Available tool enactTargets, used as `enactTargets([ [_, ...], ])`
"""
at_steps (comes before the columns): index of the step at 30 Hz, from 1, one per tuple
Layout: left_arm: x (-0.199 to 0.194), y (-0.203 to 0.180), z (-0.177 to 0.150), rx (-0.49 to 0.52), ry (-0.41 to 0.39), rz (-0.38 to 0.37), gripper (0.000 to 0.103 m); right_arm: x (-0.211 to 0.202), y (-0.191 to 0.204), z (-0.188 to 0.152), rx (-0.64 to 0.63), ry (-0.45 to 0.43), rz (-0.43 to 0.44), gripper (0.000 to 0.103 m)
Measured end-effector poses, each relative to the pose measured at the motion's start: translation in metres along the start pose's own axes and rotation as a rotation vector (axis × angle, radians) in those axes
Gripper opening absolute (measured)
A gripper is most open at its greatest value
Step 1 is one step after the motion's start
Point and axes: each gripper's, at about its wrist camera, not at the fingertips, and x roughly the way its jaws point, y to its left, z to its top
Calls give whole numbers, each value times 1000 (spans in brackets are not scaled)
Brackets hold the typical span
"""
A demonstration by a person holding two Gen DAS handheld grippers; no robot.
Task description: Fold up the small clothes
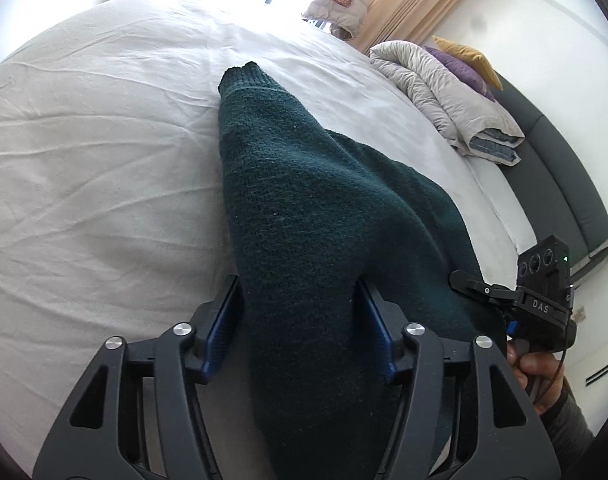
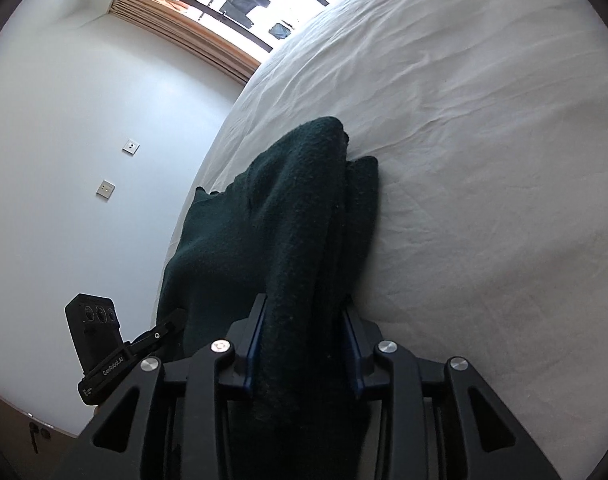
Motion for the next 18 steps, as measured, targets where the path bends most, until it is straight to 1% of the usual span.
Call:
enactTargets([
  [1, 0, 2, -1, -4, -8, -10, 60, -1, 0, -2, -5, -7, 5, 36],
  [2, 6, -6, 4, -7, -13, -14, 61, -5, -6, -4, -6, -12, 12, 36],
  [4, 6, -9, 4, -12, -23, -21, 62, -9, -7, -7, -8, -23, 21, 39],
  [5, 5, -8, 2, -14, -27, -20, 63, -11, -9, -2, -10, -30, 21, 40],
  [7, 1, -12, 1, -8, -41, -7, 63, -20, -10, -5, -15, -50, 12, 49],
  [8, -3, -13, 0, 0, -53, 10, 64, -19, -6, -5, -21, -65, -6, 51],
  [9, -7, -16, -1, 9, -68, 35, 65, -25, -5, -7, -29, -78, -32, 55],
  [10, -16, -23, -3, 30, -99, 79, 65, -32, -3, -8, -38, -91, -59, 60],
  [12, -36, -36, -6, 83, -176, 166, 65, -50, 1, -13, -67, -134, -125, 63],
  [13, -50, -46, -9, 123, -232, 220, 69, -61, 5, -16, -87, -161, -159, 63],
  [14, -66, -59, -12, 166, -303, 289, 79, -70, 8, -19, -102, -187, -193, 63],
  [15, -77, -67, -15, 192, -355, 337, 84, -81, 13, -22, -121, -220, -235, 65],
  [16, -94, -79, -19, 226, -438, 401, 94, -92, 18, -25, -136, -253, -265, 69],
  [17, -108, -88, -23, 249, -506, 438, 101, -105, 24, -28, -156, -303, -294, 72],
  [18, -128, -102, -29, 276, -608, 484, 103, -115, 29, -32, -171, -343, -315, 79],
])
